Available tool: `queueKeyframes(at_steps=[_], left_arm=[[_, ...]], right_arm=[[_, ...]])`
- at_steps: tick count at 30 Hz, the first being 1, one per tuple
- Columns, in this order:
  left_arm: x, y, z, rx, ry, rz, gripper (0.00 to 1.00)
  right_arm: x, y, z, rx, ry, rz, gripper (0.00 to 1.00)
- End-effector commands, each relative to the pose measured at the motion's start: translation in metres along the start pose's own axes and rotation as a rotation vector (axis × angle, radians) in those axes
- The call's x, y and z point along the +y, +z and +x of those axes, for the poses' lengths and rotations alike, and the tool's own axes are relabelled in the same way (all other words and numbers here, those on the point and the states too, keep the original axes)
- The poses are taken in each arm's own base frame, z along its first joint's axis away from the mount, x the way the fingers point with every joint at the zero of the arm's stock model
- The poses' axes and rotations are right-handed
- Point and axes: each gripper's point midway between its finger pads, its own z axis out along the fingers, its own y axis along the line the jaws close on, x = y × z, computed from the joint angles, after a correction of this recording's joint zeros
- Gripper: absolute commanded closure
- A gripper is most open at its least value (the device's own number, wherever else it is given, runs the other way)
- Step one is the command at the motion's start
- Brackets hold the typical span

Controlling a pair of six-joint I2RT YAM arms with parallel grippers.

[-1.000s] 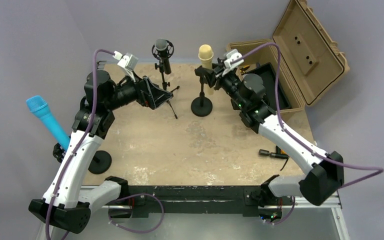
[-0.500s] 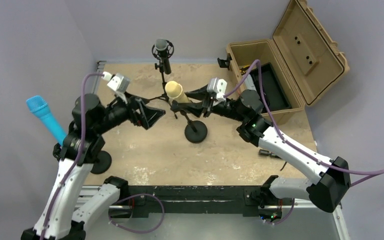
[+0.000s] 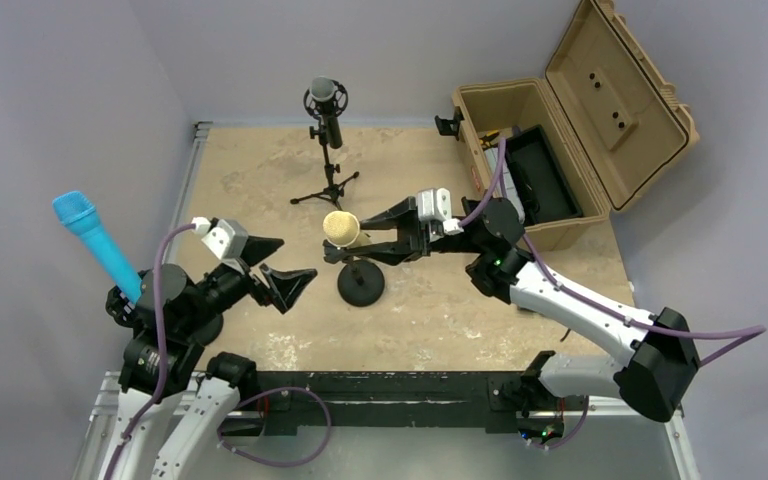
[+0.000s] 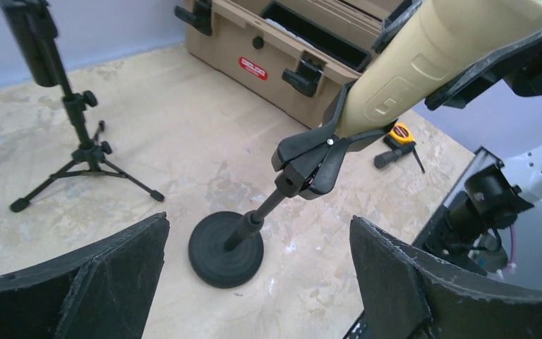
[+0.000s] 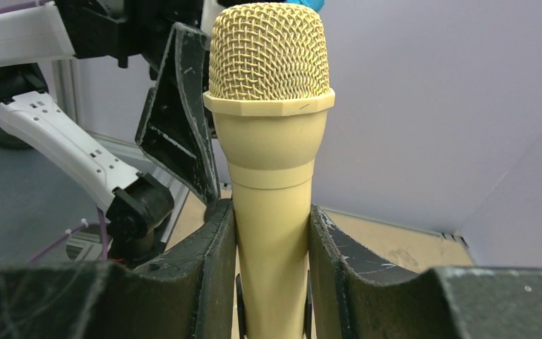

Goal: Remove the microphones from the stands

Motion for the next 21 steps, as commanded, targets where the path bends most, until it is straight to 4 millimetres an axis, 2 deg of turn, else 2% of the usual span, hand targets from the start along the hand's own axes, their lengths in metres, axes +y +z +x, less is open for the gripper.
queueKeyframes(at_steps=[1, 6, 13, 17, 21], left_arm=[[-0.027, 0.009, -0.004, -0.023, 0.05, 0.197, 0.04], [-0.038, 0.024, -0.001, -0.034, 0.131, 0.314, 0.0], [-0.037, 0.036, -0.018, -0.134, 0.389, 0.329, 0.0], [-0.038, 0.048, -0.007, -0.069, 0.49, 0.379, 0.02], [-0.044, 0.056, 0.003, -0.082, 0.484, 0.448, 0.09]], right_arm=[[0.012, 0.0, -0.038, -0.132, -0.126, -0.069, 1.0], [0.012, 0.002, -0.029, -0.117, -0.114, -0.077, 1.0], [0.011, 0.002, -0.03, -0.129, -0.119, -0.067, 1.0], [0.011, 0.002, -0.029, -0.132, -0.122, -0.069, 1.0], [0.011, 0.003, -0.028, -0.132, -0.123, -0.074, 1.0]])
